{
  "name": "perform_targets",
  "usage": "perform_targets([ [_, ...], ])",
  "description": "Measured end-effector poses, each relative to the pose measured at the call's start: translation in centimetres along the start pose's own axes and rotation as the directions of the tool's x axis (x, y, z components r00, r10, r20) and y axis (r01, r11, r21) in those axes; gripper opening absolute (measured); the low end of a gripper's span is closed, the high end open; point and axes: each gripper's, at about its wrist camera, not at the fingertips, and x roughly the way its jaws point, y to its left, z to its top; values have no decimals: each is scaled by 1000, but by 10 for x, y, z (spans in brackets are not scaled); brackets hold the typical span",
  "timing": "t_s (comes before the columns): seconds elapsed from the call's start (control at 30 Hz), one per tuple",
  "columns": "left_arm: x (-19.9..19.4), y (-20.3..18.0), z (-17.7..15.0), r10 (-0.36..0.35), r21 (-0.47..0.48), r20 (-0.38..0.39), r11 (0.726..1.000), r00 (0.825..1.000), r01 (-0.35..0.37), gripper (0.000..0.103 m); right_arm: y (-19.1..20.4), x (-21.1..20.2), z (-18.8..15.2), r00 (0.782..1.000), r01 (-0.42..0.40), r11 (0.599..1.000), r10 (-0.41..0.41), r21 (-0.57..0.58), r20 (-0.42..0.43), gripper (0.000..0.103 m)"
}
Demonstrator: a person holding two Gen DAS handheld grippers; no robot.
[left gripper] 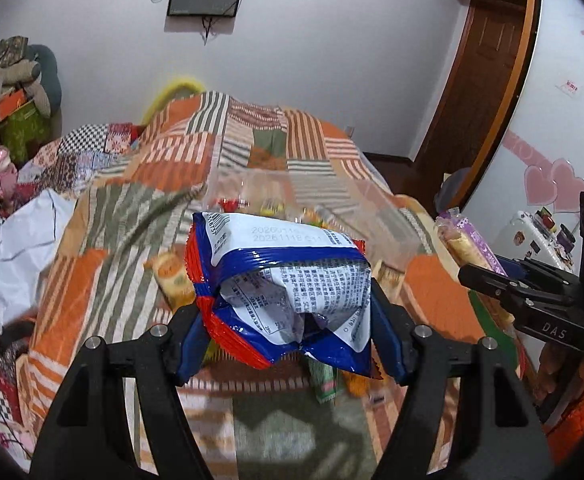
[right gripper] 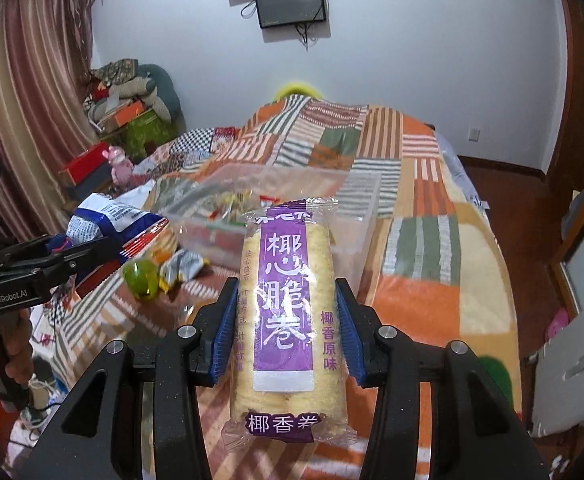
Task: Organize snacks
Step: 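Lift the blue-and-white bag and purple roll cake toward the clear box, then release the blue-and-white bag with left tool while right tool drops the roll cake in the box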
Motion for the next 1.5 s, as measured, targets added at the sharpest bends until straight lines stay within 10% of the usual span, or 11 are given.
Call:
perform_targets([
  [0.87, 85, 34, 78, 64, -7, 16, 998, 998, -64, 70, -23, 63, 61, 998, 26, 1000, -27, 16, 52, 42],
  [1.5, 173, 44, 96, 72, 12, -116, 997, 991, -71, 70, -45, 127, 63, 995, 66, 997, -63, 37, -74, 42],
])
